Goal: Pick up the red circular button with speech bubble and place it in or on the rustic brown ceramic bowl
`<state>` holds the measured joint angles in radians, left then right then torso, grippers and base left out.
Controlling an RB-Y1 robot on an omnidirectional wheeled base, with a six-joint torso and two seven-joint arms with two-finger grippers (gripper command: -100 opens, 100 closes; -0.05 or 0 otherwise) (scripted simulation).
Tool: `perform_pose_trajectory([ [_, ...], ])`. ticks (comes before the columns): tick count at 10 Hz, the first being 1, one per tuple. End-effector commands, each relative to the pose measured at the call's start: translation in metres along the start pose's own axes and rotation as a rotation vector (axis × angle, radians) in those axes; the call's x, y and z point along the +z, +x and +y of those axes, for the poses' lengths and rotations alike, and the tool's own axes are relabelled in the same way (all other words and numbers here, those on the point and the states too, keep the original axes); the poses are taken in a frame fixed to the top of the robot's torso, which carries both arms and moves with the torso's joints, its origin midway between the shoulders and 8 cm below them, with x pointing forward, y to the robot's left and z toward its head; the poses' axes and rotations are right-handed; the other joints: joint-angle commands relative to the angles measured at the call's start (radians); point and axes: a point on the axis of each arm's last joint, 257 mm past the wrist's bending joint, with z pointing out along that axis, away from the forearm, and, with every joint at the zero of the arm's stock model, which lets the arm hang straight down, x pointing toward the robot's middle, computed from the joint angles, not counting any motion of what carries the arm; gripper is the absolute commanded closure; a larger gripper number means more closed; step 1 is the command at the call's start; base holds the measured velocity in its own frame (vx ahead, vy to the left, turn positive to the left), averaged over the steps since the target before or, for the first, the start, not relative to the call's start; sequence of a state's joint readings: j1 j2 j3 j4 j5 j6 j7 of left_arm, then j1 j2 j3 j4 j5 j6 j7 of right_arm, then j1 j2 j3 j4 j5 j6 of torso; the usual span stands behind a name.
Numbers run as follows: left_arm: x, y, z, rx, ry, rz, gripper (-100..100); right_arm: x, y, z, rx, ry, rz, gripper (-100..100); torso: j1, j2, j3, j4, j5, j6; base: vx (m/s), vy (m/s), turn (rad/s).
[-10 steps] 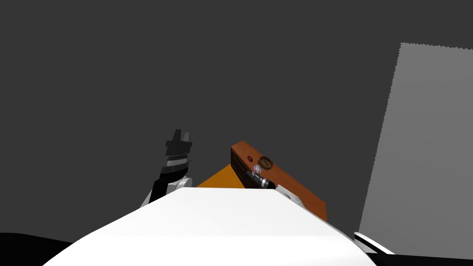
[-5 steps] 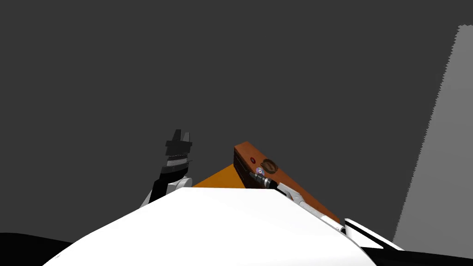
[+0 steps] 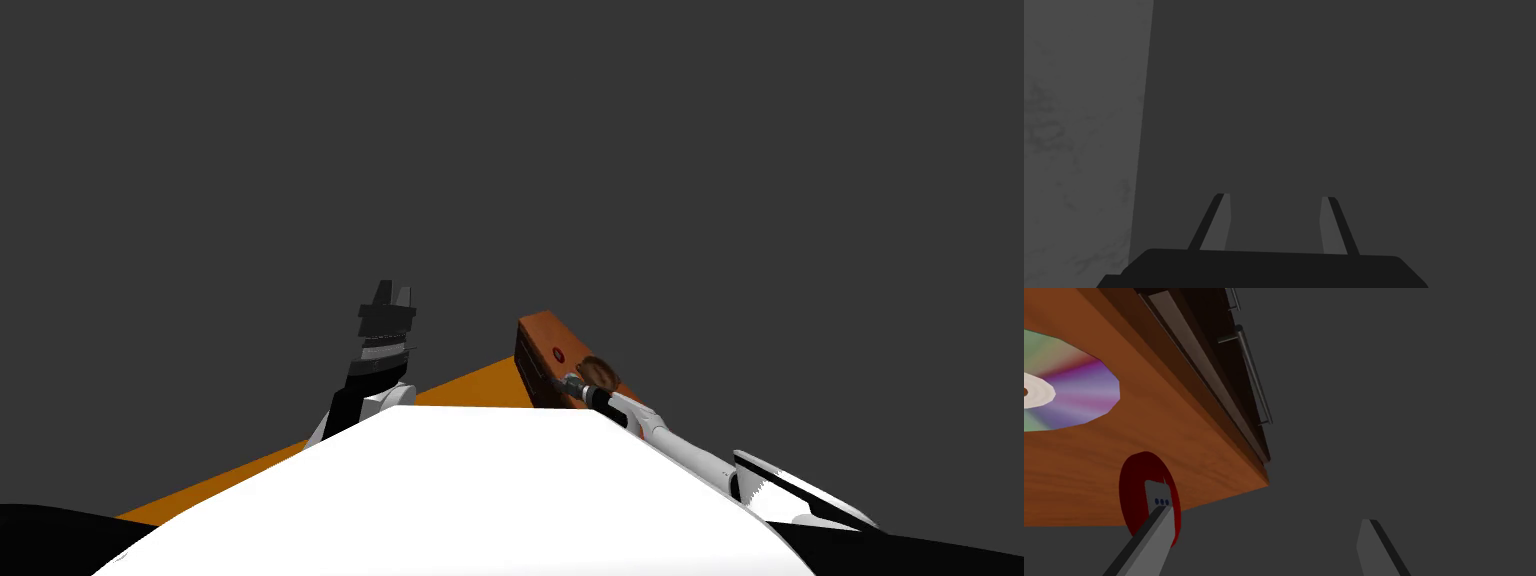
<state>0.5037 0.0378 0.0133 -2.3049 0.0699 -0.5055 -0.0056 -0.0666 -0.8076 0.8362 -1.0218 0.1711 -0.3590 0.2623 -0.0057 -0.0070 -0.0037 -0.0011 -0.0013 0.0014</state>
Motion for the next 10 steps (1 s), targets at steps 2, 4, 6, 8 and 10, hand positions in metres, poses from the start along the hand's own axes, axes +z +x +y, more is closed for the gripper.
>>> perform_pose_trajectory([
  [2, 0.0, 0.0, 0.0, 0.0, 0.0, 0.0, 0, -0.005, -0.006, -0.036, -0.06, 0.073, 0.032, -100, 0.0, -0.001, -0.001, 0.0, 0.0, 0.0, 0.028, -0.05, 0.216],
  [4, 0.0, 0.0, 0.0, 0.0, 0.0, 0.0, 0, -0.011, -0.013, -0.067, -0.121, 0.137, 0.058, -100, 0.002, -0.001, -0.001, 0.0, 0.0, 0.0, 0.031, -0.025, 0.253],
  [6, 0.0, 0.0, 0.0, 0.0, 0.0, 0.0, 0, -0.014, -0.017, -0.08, -0.146, 0.165, 0.067, -100, 0.002, -0.001, -0.001, 0.0, 0.0, 0.0, 0.029, -0.035, 0.16],
  [8, 0.0, 0.0, 0.0, 0.0, 0.0, 0.0, 0, -0.019, -0.025, -0.1, -0.184, 0.207, 0.08, -100, 0.003, -0.001, 0.0, 0.0, 0.0, 0.001, 0.022, -0.017, 0.165],
  [10, 0.0, 0.0, 0.0, 0.0, 0.0, 0.0, 0, -0.021, -0.029, -0.106, -0.193, 0.216, 0.083, -100, 0.003, -0.001, -0.001, 0.0, 0.0, 0.001, 0.023, -0.022, 0.119],
])
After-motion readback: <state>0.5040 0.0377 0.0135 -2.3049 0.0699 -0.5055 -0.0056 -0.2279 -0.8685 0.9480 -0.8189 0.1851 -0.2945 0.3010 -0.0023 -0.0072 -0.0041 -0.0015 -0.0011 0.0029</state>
